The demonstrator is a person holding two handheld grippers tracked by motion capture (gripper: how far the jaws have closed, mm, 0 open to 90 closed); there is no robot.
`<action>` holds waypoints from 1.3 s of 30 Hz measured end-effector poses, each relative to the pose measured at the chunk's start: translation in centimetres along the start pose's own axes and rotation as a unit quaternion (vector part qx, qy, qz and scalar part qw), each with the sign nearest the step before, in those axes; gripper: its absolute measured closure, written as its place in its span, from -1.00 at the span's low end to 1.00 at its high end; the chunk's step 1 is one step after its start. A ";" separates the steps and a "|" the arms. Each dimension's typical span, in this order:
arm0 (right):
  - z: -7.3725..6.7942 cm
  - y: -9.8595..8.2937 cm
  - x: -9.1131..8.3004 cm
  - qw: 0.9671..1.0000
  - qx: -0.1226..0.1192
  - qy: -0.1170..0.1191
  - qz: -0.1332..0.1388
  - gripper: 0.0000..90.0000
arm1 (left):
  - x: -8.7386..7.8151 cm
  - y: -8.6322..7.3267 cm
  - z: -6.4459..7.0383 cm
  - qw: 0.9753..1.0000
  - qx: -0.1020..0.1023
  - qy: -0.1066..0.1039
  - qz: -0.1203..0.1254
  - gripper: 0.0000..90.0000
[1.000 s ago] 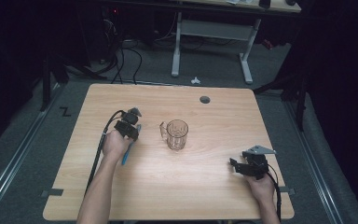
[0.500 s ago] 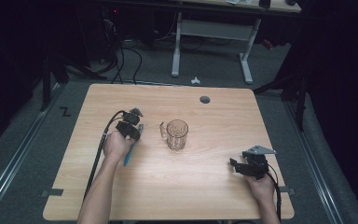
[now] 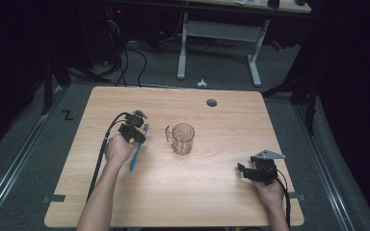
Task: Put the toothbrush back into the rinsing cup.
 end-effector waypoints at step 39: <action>0.0 0.0 0.0 1.000 -0.001 0.000 0.000 -0.26 | -4.2 0.5 3.0 0.993 0.046 -0.009 0.113 0.78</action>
Point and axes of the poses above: each handheld gripper's, and its own axes: x roughly forward along the jaws, y roughly out of its top, z roughly to its right, the point moved 7 cm from there along x, roughly forward along the jaws, and after that the axes turned 4 degrees about -x, right-handed, at the moved point
